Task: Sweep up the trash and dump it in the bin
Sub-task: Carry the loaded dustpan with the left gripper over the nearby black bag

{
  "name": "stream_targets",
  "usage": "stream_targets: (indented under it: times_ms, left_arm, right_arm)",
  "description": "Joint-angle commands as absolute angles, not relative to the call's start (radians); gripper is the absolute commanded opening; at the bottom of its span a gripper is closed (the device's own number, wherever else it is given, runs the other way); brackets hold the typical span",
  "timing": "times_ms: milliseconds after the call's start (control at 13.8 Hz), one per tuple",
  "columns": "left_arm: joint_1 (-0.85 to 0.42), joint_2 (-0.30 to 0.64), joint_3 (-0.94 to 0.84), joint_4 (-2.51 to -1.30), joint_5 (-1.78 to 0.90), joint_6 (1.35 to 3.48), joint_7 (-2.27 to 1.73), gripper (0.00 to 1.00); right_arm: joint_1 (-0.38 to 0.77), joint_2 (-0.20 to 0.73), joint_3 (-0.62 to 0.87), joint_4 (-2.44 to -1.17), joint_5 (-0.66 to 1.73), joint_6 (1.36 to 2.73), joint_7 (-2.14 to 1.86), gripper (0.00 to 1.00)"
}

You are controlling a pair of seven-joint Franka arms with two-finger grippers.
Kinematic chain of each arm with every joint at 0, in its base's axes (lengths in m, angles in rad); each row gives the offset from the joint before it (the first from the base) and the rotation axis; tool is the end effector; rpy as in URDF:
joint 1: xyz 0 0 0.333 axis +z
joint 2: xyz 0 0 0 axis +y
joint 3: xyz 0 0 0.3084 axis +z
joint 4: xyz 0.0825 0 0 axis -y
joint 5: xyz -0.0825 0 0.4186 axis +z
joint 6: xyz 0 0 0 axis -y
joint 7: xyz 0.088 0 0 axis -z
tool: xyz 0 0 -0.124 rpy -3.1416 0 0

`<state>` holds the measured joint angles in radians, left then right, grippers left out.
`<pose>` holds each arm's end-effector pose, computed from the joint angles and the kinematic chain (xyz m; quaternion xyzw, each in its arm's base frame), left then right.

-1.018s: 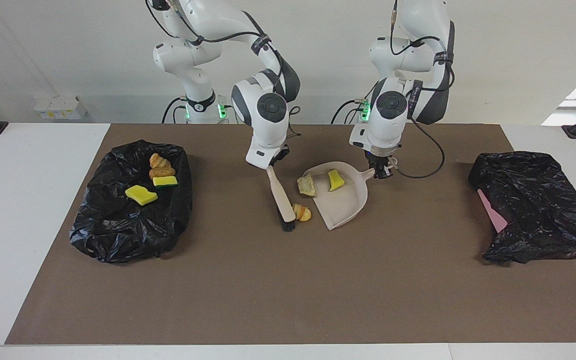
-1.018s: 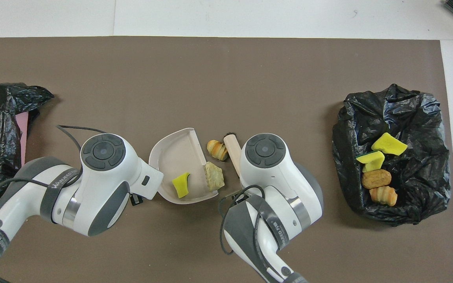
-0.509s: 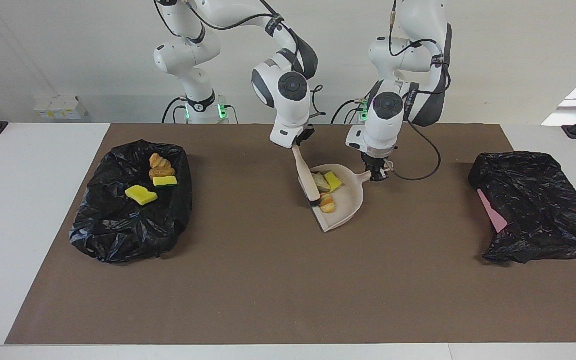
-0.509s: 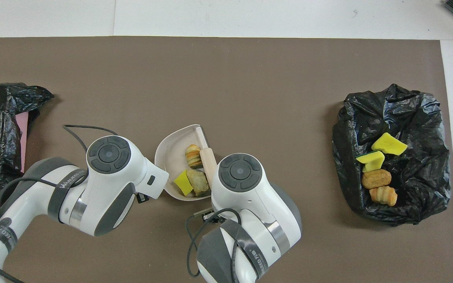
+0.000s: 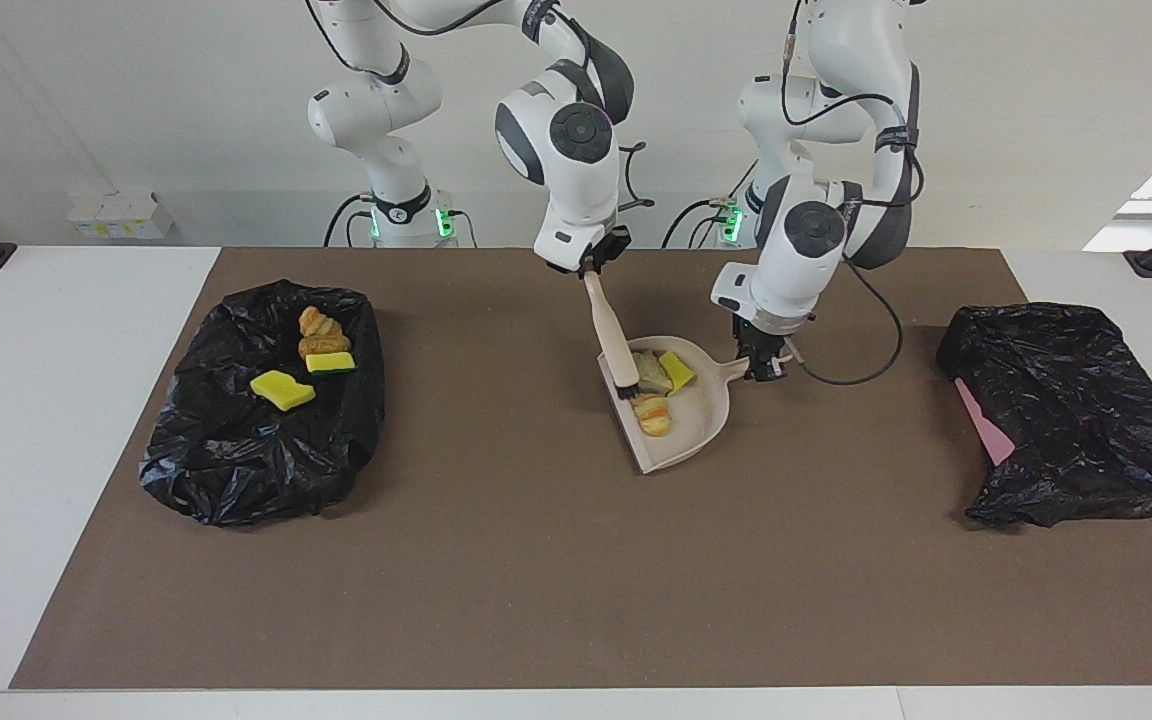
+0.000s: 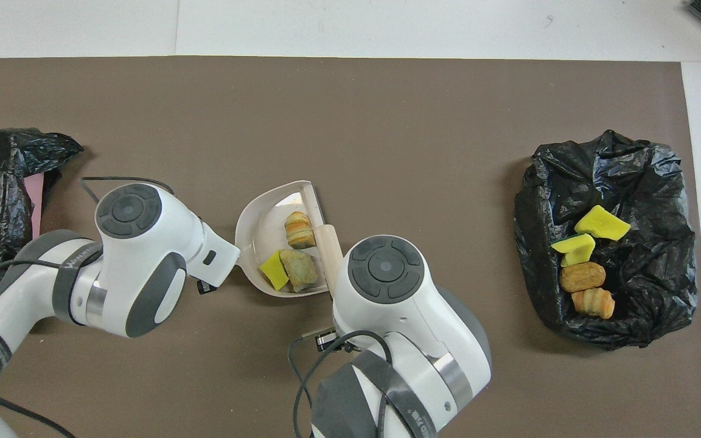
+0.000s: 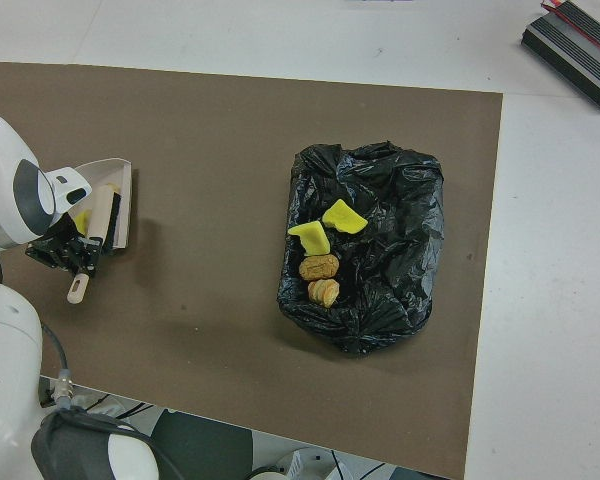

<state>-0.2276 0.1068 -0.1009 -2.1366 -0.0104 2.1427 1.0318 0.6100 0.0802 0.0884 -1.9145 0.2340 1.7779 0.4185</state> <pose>0.5382 -0.1841 0.3027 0.7784 -0.6257 -0.0437 0.0263 0.4314 0.3926 0.3997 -0.9823 -0.1021 0.1517 0.0402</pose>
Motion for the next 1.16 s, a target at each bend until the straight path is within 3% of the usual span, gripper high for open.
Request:
stream_targets:
  times_ms: [0,291,582,873,1091]
  left_arm:
    - [-0.169,0.135,-0.103,-2.06,-0.032,2.128,1.118,0.0]
    - [-0.086,0.178,-0.097,-1.872,-0.011,1.959,1.23,0.0]
    - [-0.006,0.178,-0.095,-1.749,0.057,1.818,1.351,0.0]
    - [0.112,0.173,-0.094,-1.637,0.089,1.681,1.572,0.0]
    - [0.214,0.172,-0.094,-1.618,0.135,1.672,1.713,0.0]
  right_arm:
    - [0.639,0.016,0.094,-1.998,0.253,1.792,0.53,0.0]
    - [0.759,-0.081,0.095,-2.175,0.247,1.949,0.766,0.0]
    - [0.914,-0.069,0.095,-2.267,0.244,2.106,0.943,0.0]
    - [0.96,-0.072,0.095,-2.315,0.244,2.149,0.934,0.0]
    - [0.979,-0.069,0.095,-2.353,0.242,2.213,0.924,0.0]
